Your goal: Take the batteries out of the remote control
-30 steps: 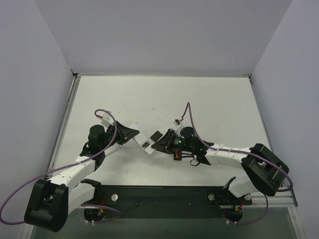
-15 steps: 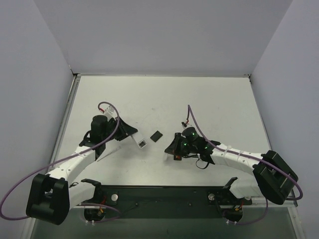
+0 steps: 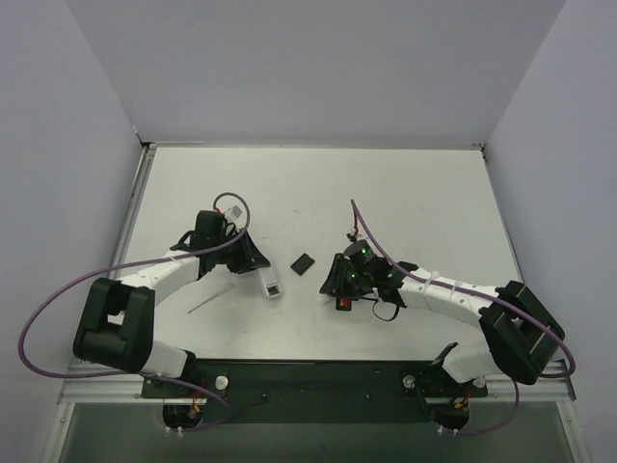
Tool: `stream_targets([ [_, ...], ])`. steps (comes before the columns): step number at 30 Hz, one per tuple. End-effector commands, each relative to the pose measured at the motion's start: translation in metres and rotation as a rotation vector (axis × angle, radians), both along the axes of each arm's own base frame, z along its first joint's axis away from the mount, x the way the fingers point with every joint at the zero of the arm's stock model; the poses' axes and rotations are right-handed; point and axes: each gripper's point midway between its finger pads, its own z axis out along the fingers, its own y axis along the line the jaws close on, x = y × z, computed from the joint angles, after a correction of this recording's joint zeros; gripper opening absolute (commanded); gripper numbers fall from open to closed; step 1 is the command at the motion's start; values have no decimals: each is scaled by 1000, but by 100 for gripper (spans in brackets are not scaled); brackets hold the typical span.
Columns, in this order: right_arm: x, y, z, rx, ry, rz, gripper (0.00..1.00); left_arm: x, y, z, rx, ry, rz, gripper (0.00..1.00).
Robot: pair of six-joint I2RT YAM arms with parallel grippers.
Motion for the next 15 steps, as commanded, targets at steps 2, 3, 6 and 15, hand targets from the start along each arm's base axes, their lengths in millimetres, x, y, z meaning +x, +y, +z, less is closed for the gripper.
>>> stream_targets([
  [2, 12, -1, 24, 1, -62, -14, 33, -2, -8, -4, 9, 43, -90, 0],
  [3, 12, -2, 27, 4, -67, -17, 33, -2, -9, -6, 13, 52, -98, 0],
  [6, 13, -4, 40, 20, -99, -19, 34, -4, -15, -15, 17, 89, -135, 0],
  [15, 12, -18, 65, 41, -168, -32, 35, -6, -34, -24, 42, 144, -209, 10],
])
